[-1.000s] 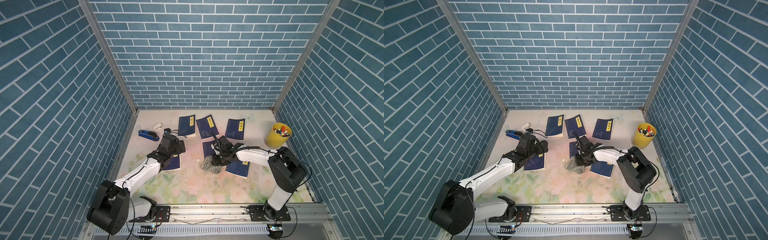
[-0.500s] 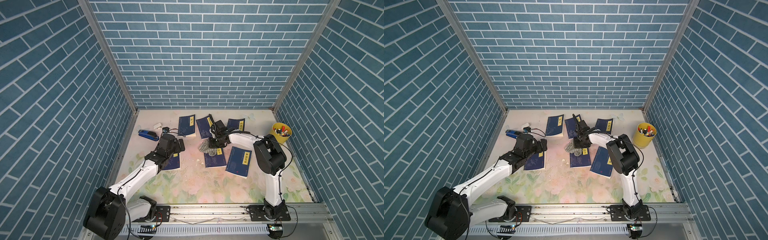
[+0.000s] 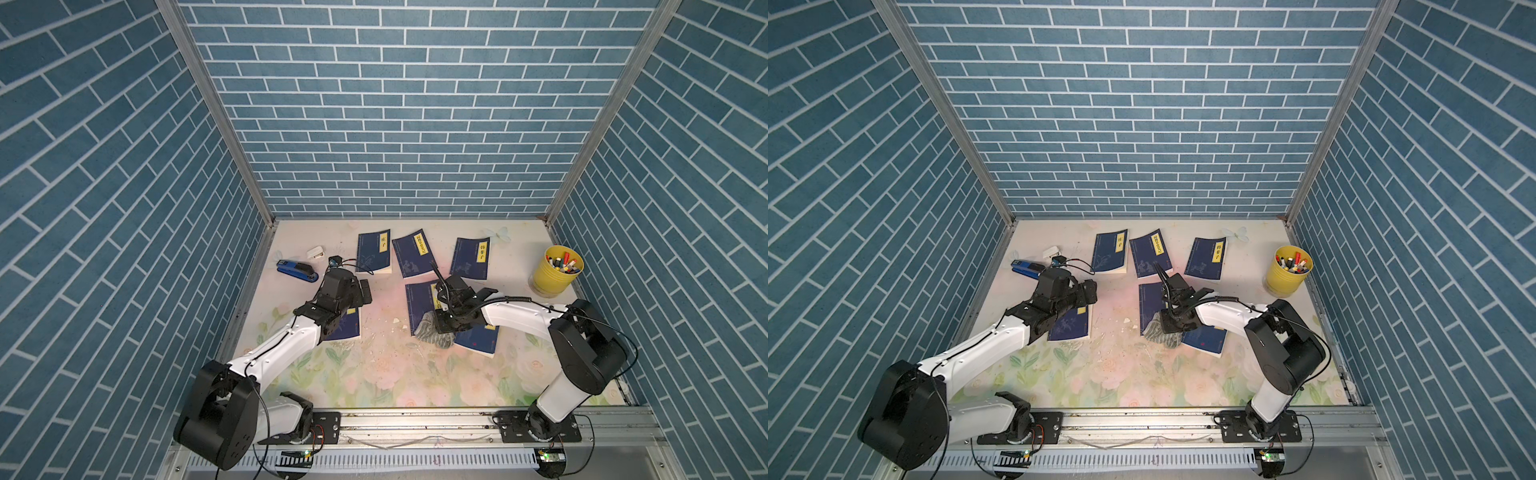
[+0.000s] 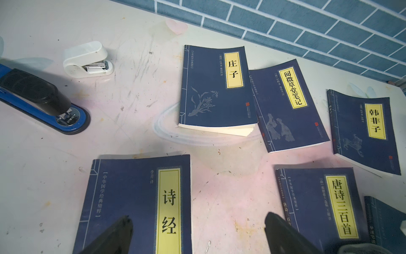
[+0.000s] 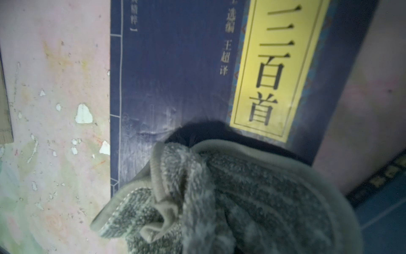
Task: Wipe the cover of the book
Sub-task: Wipe the dirt from the cover of the book.
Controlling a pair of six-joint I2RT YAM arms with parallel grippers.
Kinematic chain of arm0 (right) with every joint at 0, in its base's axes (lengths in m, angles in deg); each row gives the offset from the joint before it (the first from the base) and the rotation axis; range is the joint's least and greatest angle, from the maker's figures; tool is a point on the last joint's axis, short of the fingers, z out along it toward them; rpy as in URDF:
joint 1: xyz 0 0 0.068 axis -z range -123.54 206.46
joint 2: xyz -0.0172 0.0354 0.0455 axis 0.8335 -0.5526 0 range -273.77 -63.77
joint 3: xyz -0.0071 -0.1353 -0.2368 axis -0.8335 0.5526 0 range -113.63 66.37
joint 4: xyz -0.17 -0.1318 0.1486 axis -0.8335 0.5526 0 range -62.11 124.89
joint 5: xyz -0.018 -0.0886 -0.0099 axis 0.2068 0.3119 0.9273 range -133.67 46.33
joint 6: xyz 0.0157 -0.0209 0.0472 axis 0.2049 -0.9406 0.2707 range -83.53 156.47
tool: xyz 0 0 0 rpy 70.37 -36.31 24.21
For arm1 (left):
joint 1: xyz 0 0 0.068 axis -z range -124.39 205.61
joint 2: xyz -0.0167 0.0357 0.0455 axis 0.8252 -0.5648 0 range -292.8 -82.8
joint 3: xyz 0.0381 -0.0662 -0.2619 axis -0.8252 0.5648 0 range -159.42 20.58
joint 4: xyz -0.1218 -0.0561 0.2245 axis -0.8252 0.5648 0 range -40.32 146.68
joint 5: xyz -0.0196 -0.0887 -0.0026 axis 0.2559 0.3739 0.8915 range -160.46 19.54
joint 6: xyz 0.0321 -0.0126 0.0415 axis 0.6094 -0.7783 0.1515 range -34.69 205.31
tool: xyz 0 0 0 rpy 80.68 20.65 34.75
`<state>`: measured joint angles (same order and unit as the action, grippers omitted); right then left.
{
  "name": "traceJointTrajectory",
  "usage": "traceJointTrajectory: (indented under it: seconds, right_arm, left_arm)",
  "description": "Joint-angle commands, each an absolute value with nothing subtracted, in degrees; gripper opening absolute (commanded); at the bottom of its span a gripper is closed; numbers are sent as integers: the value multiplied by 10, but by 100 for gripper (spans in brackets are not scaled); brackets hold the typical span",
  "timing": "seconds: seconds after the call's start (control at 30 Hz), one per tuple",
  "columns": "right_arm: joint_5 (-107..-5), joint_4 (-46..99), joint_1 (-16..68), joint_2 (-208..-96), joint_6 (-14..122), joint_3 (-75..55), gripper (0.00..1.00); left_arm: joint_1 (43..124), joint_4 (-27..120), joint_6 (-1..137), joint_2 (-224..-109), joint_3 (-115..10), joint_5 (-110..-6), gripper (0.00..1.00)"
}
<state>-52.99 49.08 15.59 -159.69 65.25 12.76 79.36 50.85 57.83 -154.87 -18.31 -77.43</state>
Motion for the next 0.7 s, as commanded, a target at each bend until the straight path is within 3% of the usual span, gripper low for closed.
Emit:
traceJointTrajectory:
  seconds: [0.0, 0.4, 0.67]
  right_arm:
    - [-499, 541, 186, -1658, 661, 129, 0]
    - [-508, 597, 256, -1833, 605, -123, 0]
    - [-505, 588, 249, -1758, 609, -29, 0]
  left_arm:
    - [790, 497, 574, -1550, -190, -762, 99]
    - [790, 514, 569, -1483, -158, -761, 99]
    - [790, 511, 577, -1484, -152, -765, 100]
